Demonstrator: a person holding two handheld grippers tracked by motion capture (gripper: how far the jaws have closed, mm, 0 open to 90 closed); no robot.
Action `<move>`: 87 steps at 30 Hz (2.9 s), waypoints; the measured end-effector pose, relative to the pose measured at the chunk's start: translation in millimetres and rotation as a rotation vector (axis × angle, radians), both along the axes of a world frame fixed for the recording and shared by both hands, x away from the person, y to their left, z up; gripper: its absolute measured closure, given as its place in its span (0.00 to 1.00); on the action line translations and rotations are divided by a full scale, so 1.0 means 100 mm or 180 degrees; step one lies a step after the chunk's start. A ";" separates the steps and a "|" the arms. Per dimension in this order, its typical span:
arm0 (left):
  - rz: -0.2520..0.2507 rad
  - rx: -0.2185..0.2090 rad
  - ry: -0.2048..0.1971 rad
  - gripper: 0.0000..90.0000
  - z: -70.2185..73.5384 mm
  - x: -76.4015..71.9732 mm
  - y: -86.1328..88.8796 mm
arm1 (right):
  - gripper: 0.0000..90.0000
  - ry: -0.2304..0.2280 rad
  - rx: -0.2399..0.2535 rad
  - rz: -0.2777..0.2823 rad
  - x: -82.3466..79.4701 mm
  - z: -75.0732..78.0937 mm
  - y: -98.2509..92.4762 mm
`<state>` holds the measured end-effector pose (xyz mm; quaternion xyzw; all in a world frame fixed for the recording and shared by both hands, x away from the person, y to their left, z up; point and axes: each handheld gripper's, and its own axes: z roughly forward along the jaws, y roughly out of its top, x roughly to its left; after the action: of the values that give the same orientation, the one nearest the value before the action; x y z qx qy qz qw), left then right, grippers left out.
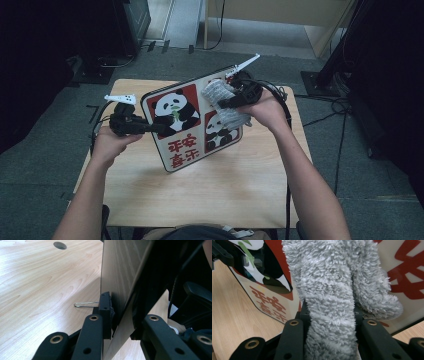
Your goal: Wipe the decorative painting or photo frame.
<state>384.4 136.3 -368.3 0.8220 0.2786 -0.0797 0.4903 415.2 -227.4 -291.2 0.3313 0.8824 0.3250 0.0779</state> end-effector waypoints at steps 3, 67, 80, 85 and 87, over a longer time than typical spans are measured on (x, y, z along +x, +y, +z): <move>0.0002 0.0007 -0.0009 0.86 0.00 0.00 0.00 | 0.75 0.0004 0.0018 -0.0003 -0.02 -0.04 0.00; -0.0038 0.0004 -0.0031 0.86 0.00 -0.01 0.00 | 0.75 0.0154 0.0165 -0.0053 -0.22 -0.82 -0.13; -0.0043 0.0004 -0.0038 0.86 0.00 -0.01 0.00 | 0.75 0.0196 0.0197 -0.0018 -0.26 -1.03 -0.13; -0.0048 0.0005 -0.0039 0.86 0.00 -0.01 0.00 | 0.75 0.0222 0.0192 -0.0010 -0.27 -1.11 -0.14; -0.0049 0.0005 -0.0040 0.86 0.00 -0.01 0.00 | 0.75 0.0244 0.0196 -0.0014 -0.27 -1.14 -0.14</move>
<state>383.7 136.5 -368.3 0.8249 0.2693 -0.0781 0.4908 388.1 -241.6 -405.1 0.3477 0.8735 0.3389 0.0346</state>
